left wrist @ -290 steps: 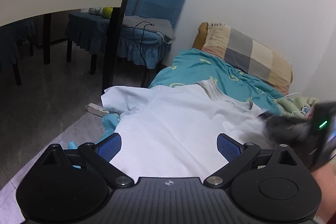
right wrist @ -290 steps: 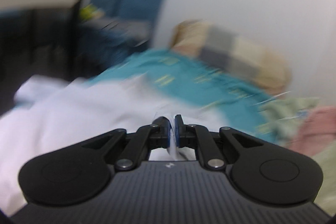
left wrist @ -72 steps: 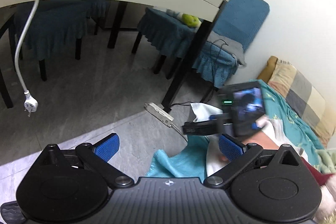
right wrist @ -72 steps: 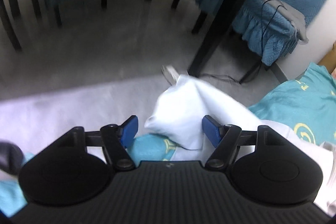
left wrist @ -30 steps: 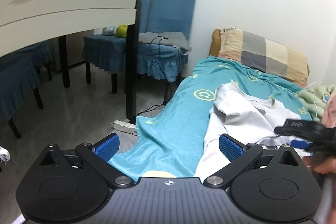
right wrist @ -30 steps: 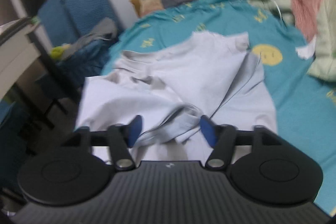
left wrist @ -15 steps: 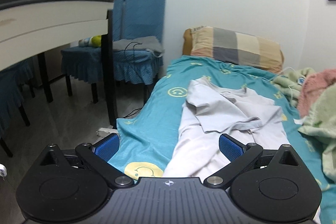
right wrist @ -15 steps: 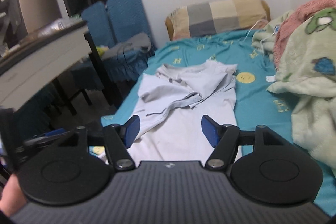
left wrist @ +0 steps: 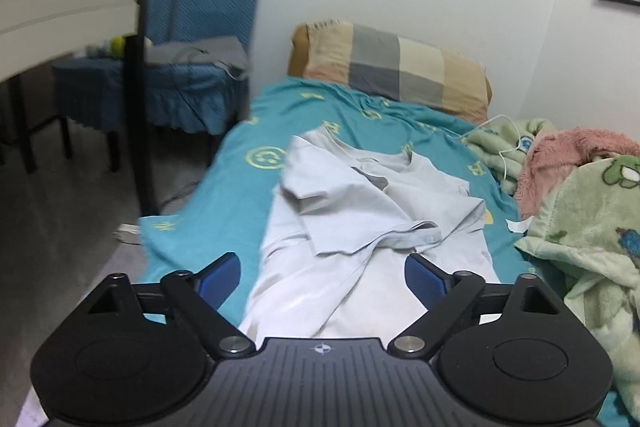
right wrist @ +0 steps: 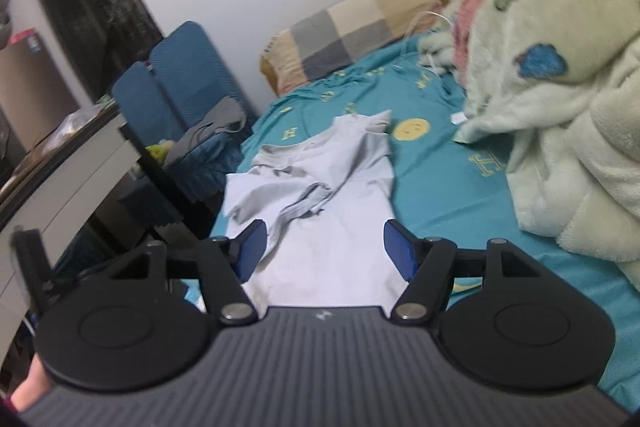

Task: Fold clothes

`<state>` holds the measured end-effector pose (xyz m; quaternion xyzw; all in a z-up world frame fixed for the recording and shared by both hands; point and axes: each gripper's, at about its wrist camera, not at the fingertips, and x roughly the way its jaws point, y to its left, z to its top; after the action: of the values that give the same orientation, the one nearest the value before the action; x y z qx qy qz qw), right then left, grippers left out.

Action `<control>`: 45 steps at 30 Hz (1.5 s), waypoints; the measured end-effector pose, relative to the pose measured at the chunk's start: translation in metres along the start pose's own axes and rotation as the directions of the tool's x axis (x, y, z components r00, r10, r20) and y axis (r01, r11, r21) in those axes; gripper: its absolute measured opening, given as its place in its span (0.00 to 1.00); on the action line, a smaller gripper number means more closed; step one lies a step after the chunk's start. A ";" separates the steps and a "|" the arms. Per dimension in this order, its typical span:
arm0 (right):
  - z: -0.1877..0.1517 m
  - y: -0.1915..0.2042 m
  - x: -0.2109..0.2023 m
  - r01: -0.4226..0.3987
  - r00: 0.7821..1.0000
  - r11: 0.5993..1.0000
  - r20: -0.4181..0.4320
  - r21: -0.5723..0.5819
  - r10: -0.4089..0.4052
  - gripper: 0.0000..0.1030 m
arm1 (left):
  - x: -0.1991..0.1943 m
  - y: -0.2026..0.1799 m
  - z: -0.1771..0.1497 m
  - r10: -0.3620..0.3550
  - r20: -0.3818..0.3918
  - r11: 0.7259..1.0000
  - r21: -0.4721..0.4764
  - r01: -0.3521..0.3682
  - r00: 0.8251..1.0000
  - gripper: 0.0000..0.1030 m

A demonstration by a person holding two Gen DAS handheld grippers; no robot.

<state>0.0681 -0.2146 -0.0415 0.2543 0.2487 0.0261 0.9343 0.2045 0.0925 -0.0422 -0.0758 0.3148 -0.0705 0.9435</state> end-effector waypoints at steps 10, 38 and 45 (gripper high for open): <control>0.015 -0.039 0.051 0.009 0.997 0.993 -0.078 0.121 0.001 0.66 | 0.141 0.018 0.012 -0.020 -0.142 0.987 -0.161 -0.003 0.990 0.55; 0.008 -0.064 0.064 0.081 0.990 0.969 -0.135 0.235 -0.050 0.67 | 0.257 -0.150 0.147 0.050 -0.005 0.949 0.312 -0.046 0.999 0.02; 0.002 -0.060 0.084 0.103 0.983 0.978 -0.170 0.182 -0.072 0.67 | 0.302 -0.141 0.104 0.023 -0.064 0.947 0.321 -0.001 0.998 0.19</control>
<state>0.1380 -0.2530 -0.1069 0.3279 0.3362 -0.0183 0.8827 0.4941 -0.0902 -0.1095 0.0832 0.3310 -0.1175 0.9326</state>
